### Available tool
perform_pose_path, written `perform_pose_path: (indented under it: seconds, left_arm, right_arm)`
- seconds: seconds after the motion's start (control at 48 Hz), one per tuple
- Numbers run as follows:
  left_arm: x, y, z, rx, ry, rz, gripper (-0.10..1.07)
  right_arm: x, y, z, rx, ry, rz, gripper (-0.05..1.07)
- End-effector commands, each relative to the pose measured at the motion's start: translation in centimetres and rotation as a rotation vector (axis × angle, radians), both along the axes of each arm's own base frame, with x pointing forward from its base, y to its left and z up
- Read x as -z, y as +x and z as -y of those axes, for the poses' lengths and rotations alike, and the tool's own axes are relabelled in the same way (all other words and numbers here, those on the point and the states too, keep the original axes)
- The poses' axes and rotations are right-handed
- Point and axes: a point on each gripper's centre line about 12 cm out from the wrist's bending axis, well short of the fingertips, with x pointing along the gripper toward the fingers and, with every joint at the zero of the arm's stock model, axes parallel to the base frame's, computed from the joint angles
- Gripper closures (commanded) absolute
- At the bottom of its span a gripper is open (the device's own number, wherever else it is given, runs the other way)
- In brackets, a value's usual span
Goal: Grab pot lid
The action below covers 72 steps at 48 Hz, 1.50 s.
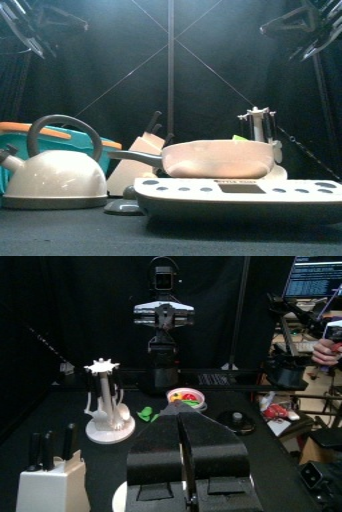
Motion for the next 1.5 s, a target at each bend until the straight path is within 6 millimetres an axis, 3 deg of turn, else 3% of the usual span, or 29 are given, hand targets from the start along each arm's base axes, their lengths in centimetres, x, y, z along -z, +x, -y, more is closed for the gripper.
perform_pose_path:
  seconds: [0.0,0.146,0.396,0.688,0.958,1.125,1.479]
  left_arm:
    - [-0.2,0.3,-0.1,-0.004,-0.001,0.018,1.04]
    - [-0.2,0.7,0.3,0.016,-0.008,0.035,1.02]
    - [0.4,2.3,2.2,0.1,-0.008,0.013,1.01]
    - [2.1,3.6,3.0,0.12,-0.035,-0.064,1.01]
    - [2.1,3.7,2.8,0.109,-0.056,-0.064,1.01]
    - [2.6,3.5,2.7,0.103,-0.075,-0.077,1.01]
    - [3.0,3.4,2.3,0.066,-0.159,-0.095,1.01]
  right_arm:
    - [-0.4,0.4,0.1,0.002,0.008,0.008,1.05]
    - [-0.9,1.0,-0.1,-0.009,0.08,0.003,0.99]
    - [-0.4,1.7,-2.8,-0.132,0.25,-0.074,0.97]
    - [0.7,1.7,-4.5,-0.169,0.376,-0.417,0.94]
    - [-1.7,2.3,-1.1,0.005,0.346,-0.549,0.9]
    - [-2.9,2.3,-1.0,0.007,0.349,-0.528,0.89]
    - [-2.9,1.9,-0.2,0.084,0.337,-0.691,0.89]
